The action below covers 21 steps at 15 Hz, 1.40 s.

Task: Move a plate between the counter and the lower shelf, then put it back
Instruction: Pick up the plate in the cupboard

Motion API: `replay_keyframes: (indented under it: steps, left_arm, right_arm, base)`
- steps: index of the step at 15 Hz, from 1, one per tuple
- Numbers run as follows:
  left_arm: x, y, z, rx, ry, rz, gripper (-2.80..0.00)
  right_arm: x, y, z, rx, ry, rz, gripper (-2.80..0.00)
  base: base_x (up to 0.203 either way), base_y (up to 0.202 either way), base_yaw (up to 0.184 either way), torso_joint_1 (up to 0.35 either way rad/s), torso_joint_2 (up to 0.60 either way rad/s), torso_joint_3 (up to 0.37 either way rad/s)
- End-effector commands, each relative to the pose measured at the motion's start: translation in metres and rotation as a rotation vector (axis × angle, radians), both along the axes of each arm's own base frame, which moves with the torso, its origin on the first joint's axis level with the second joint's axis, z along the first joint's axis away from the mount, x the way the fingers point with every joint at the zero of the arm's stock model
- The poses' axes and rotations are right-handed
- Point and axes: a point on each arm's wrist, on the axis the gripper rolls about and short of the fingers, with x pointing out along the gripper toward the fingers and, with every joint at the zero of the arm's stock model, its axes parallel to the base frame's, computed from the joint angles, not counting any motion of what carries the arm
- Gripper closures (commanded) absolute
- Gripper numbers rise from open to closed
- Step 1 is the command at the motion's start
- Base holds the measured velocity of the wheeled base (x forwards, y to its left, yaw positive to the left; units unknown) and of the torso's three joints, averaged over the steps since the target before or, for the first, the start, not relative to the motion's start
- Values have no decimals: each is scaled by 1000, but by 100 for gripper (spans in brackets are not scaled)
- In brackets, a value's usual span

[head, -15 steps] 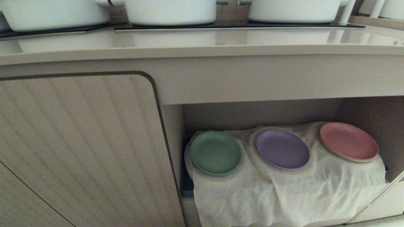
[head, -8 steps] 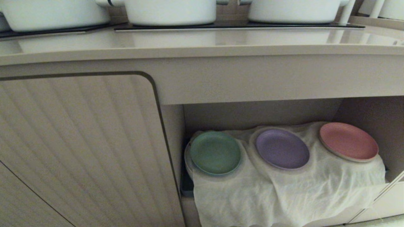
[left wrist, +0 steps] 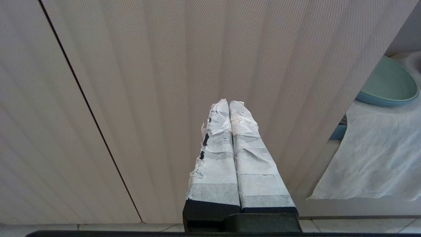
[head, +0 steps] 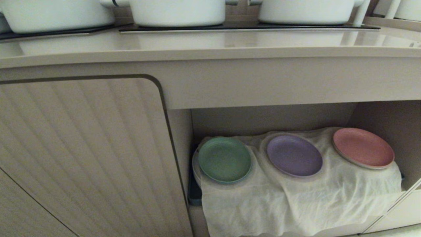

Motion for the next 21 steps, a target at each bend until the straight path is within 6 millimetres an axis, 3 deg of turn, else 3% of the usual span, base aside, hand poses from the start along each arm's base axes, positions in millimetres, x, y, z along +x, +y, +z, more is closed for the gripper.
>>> replay_keyframes:
  steps: [1, 21]
  left_arm:
    - [0, 0, 0, -1, -1, 1, 0]
    - [0, 0, 0, -1, -1, 1, 0]
  right_arm:
    - [-10, 0, -2, -1, -124, 2, 0]
    - [-12, 0, -2, 13, -173, -2, 0]
  base:
    - [0, 0, 0, 0, 0, 0]
    - [0, 0, 0, 0, 0, 0]
